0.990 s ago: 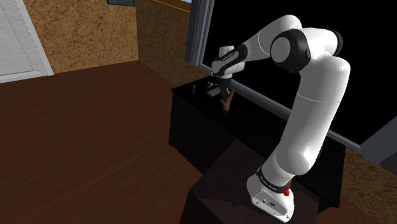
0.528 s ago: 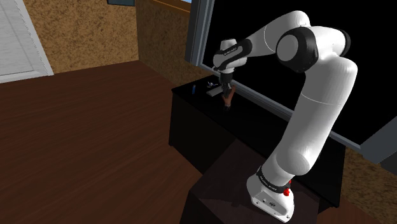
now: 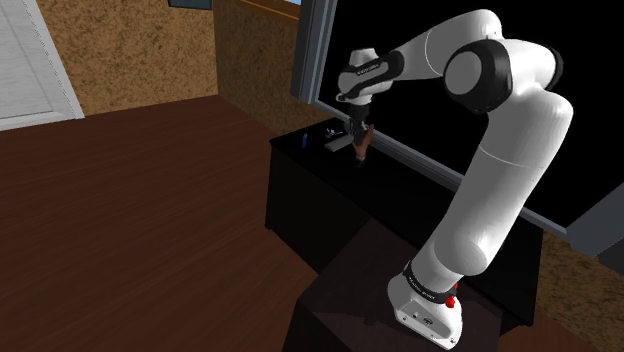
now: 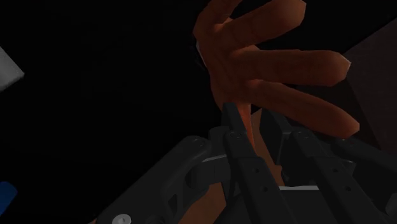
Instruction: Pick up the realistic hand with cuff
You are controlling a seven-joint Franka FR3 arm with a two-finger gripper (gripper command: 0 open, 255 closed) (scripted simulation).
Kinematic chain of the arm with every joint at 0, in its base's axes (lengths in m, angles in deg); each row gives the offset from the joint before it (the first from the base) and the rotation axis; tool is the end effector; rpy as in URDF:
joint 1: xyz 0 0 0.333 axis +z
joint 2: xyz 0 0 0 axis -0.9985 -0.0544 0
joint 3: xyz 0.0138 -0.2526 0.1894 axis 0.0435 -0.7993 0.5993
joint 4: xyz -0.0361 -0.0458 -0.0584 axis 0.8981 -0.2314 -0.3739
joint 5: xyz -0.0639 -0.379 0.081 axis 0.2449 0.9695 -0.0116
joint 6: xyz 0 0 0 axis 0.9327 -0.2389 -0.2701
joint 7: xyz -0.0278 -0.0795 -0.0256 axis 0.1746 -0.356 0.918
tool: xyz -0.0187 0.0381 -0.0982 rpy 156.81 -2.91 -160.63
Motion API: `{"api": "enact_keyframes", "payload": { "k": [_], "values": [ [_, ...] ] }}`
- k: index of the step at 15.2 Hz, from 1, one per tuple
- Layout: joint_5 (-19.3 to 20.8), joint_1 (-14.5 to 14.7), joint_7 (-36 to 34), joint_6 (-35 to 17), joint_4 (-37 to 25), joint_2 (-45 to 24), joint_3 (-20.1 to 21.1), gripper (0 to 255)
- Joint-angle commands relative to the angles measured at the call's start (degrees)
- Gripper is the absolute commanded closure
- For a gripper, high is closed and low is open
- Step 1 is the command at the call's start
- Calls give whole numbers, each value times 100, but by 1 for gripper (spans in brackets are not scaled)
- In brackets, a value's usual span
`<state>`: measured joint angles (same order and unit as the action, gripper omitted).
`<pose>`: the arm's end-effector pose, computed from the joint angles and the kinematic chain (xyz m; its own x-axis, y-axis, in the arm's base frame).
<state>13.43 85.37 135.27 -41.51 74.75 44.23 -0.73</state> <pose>0.4880 -0.2843 0.3818 0.5640 0.8007 -0.2020 0.7949 -0.5927 -0.1299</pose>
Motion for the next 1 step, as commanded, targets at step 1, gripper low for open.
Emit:
{"api": "enact_keyframes", "payload": {
  "k": [1],
  "values": [
    [16, 8, -9, 42, -8, 35, 0, 255]
  ]
}}
